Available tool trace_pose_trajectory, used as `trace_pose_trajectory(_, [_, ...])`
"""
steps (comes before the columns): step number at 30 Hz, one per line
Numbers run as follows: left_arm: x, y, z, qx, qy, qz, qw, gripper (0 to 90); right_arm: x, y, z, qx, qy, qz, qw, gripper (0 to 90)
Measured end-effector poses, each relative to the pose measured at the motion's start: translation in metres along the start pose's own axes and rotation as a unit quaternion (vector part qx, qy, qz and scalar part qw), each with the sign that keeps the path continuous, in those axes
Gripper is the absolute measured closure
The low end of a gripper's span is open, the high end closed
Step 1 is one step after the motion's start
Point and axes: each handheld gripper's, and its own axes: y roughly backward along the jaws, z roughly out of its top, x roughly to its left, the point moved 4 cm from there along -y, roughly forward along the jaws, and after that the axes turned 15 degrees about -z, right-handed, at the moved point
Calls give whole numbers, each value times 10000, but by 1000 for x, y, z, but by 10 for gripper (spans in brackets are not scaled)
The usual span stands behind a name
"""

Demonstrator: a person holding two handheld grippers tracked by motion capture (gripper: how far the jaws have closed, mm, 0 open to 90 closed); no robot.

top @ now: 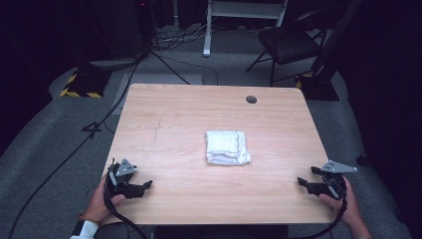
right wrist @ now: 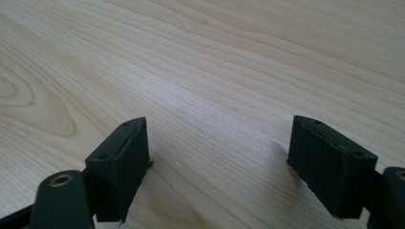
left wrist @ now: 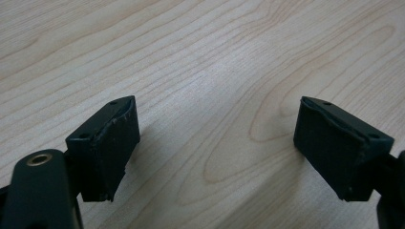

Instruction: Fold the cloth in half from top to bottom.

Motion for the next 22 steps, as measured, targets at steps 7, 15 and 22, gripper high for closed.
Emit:
trace_pose_trajectory(7, [0, 0, 0, 19, -11, -10, 10000, 159, 0, 0, 0, 1, -1, 2, 10000, 222])
trace_pose_trajectory(15, [0, 0, 0, 11, 30, -7, 10000, 156, 0, 0, 0, 1, -2, 2, 10000, 222])
trace_pose_trajectory(22, [1, 0, 0, 21, 34, -12, 10000, 155, 0, 0, 0, 2, 0, 1, 10000, 222])
